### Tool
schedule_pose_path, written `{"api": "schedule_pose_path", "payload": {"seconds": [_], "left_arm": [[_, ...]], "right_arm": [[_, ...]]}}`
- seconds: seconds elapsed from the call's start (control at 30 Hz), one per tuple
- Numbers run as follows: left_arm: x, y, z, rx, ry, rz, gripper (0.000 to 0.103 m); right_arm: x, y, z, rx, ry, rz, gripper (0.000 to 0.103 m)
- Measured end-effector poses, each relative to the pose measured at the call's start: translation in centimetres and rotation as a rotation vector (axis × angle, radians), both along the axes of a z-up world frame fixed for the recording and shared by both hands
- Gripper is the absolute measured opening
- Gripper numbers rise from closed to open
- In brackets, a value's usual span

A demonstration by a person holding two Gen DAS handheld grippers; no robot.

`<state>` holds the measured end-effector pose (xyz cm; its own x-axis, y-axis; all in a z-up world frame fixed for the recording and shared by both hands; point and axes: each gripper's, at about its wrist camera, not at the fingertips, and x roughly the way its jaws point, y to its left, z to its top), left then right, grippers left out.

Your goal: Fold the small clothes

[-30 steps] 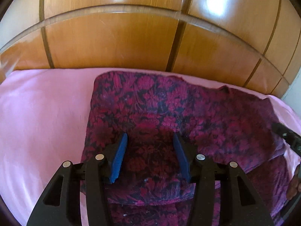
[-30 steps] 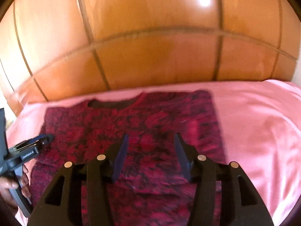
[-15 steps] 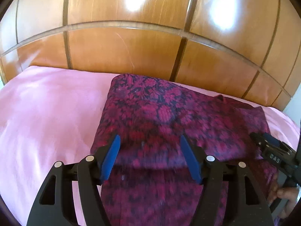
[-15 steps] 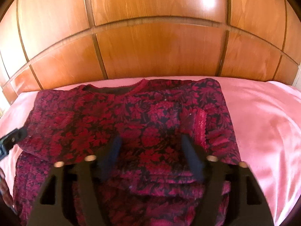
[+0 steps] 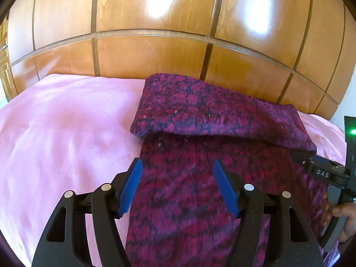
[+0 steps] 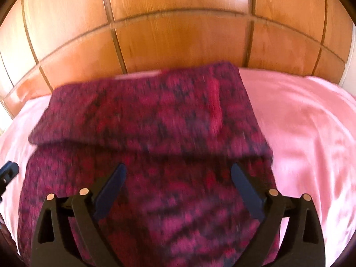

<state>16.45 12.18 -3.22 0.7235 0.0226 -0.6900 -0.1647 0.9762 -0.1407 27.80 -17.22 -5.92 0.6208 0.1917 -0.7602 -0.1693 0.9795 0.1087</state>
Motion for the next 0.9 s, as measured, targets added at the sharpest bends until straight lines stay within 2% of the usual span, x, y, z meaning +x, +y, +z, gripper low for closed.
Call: {"api": "schedule_pose_path", "payload": {"seconds": [0.17,0.47,0.7,0.8,0.9], "left_arm": [[-2.1,0.0,-0.2,0.007,0.008,0.002,0.065],[-5.0,0.3,-1.2,0.005,0.040,-0.001,0.065],[-7.7,1.6,-2.1,-0.009,0.076,0.000,0.065],[-9.3,2.6,-2.6,-0.032,0.104,-0.010,0.065],[-11.1,3.7,-3.3,-0.090,0.138,-0.038,0.065]], "right_arm": [[-2.4,-1.0,-1.1,0.000,0.049,0.001,0.097],[-6.5,-1.4,-1.5,-0.015,0.050,0.016,0.099],[-9.0,-3.0,-0.5,0.017,0.040,0.021,0.099],[-10.3,-5.1,0.3,0.030,0.025,-0.018,0.099],[-11.7,-7.6,0.6,0.035,0.030,-0.052,0.099]]}}
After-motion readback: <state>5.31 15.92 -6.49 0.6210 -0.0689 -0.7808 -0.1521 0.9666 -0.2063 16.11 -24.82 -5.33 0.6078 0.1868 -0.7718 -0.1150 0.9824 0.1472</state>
